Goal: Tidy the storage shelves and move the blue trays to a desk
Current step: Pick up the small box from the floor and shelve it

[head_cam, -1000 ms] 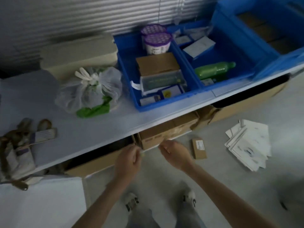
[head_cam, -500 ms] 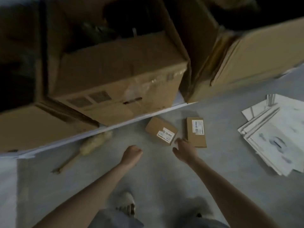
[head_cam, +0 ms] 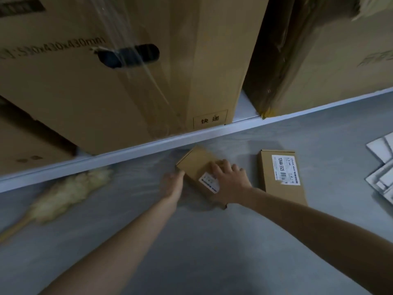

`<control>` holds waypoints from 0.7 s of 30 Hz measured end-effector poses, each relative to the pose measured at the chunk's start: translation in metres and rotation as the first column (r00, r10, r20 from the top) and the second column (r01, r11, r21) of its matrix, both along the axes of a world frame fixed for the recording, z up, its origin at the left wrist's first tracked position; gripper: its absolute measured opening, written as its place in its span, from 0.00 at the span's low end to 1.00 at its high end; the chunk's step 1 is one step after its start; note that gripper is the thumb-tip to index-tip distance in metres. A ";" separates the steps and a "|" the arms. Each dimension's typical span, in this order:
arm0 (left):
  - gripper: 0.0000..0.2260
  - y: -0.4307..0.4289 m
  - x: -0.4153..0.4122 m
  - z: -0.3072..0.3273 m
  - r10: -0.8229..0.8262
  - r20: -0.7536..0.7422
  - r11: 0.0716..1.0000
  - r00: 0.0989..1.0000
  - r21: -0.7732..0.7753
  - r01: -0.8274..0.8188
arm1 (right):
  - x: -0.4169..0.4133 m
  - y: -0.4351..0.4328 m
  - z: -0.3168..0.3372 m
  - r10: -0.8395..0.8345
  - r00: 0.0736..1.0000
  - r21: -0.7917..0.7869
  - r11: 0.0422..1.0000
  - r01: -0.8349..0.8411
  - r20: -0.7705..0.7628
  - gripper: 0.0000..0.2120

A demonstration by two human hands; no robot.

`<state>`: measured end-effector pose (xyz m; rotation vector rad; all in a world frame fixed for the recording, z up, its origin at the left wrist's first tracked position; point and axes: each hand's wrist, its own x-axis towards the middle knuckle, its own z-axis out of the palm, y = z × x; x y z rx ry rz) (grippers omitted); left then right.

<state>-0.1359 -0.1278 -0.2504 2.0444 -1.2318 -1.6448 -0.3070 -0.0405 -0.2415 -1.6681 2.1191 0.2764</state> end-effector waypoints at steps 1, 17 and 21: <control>0.25 0.007 -0.005 0.001 0.053 -0.055 0.997 0.997 0.054 -0.050 | 0.000 0.003 0.007 -0.091 0.991 0.004 0.996 0.091 0.099 0.50; 0.14 0.058 -0.049 0.019 -0.088 -0.225 0.996 0.970 0.010 0.093 | -0.118 0.109 0.002 -0.789 0.603 0.035 0.610 0.791 0.118 0.62; 0.17 0.056 -0.047 0.026 -0.106 -0.225 0.993 0.969 0.019 0.113 | -0.100 0.095 -0.006 -0.806 0.573 0.105 0.589 0.801 0.147 0.65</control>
